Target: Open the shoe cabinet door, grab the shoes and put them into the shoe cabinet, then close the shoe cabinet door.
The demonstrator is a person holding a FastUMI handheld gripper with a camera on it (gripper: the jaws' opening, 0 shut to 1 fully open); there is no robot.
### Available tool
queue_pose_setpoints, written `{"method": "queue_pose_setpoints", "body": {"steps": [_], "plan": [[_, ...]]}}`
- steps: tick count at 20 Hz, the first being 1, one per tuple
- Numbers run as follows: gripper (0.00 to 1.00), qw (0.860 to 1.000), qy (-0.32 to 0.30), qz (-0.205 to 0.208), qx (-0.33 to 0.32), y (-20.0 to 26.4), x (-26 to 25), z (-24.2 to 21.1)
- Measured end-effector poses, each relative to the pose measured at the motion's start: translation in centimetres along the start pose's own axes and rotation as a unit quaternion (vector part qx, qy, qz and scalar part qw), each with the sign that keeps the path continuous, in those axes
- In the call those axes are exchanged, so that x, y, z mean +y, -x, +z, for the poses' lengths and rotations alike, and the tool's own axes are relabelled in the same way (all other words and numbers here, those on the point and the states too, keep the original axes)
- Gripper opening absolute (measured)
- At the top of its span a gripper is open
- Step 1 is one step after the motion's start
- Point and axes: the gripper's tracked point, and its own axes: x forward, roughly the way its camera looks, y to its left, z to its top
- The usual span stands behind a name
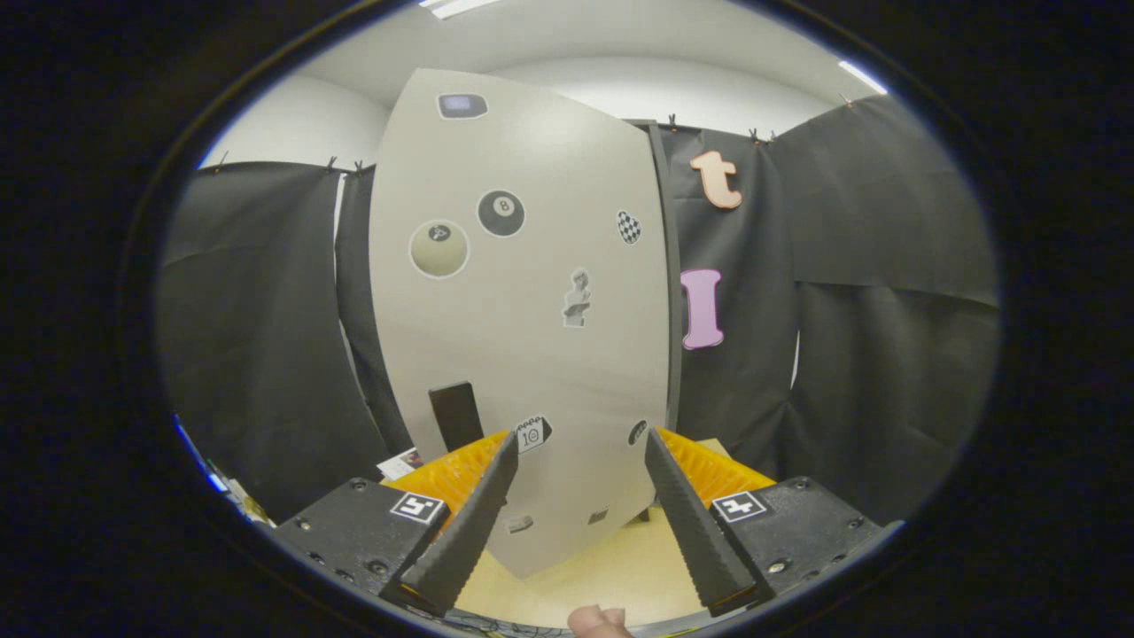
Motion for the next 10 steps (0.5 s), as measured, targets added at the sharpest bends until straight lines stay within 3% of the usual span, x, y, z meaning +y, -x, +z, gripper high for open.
{"method": "queue_pose_setpoints", "body": {"steps": [10], "plan": [[0.95,0.999,0.021,0.023,-0.022,1.2,3.7,0.8]]}}
